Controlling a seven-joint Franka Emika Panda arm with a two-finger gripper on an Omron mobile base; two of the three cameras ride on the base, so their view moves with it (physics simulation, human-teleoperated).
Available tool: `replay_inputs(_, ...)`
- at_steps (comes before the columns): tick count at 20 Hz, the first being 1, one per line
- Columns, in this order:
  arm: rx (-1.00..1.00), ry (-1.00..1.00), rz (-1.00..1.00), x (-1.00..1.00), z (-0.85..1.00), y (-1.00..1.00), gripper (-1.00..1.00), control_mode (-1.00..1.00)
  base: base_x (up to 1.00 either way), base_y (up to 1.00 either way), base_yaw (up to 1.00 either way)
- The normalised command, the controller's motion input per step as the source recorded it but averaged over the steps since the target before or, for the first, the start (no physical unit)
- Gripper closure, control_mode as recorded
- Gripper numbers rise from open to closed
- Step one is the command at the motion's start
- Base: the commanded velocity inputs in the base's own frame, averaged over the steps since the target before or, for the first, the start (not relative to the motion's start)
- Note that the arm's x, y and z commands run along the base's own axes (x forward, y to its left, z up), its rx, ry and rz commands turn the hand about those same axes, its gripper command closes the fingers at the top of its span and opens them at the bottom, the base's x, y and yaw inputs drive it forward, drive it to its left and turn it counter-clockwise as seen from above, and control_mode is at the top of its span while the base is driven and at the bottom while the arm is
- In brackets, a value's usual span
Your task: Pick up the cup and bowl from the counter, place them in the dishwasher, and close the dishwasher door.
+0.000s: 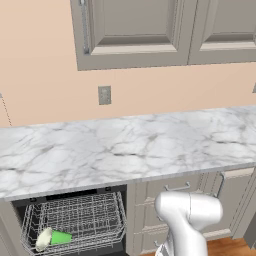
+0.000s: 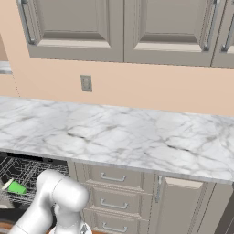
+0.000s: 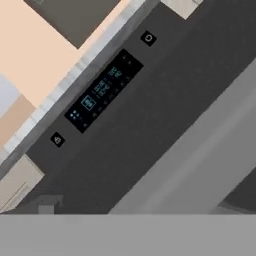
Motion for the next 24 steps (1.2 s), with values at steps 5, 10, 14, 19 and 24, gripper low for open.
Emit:
replay_inputs(5,-0.55,-0.23,-0.16,1.0,-0.53,-0.71,-1.0,-1.0,0.0,0.0,0.0)
replay_inputs(10,-0.54,-0.21,-0.17,1.0,-0.48,-0.68,-1.0,-1.0,0.0,0.0,0.0)
replay_inputs(14,-0.51,-0.2,-0.18,1.0,-0.41,-0.65,-1.0,-1.0,0.0,0.0,0.0)
replay_inputs(19,-0.48,-0.18,-0.19,1.0,-0.37,-0.65,-1.0,-1.0,0.0,0.0,0.0)
replay_inputs(24,-0.48,-0.18,-0.19,1.0,-0.4,-0.66,-1.0,-1.0,0.0,0.0,0.0)
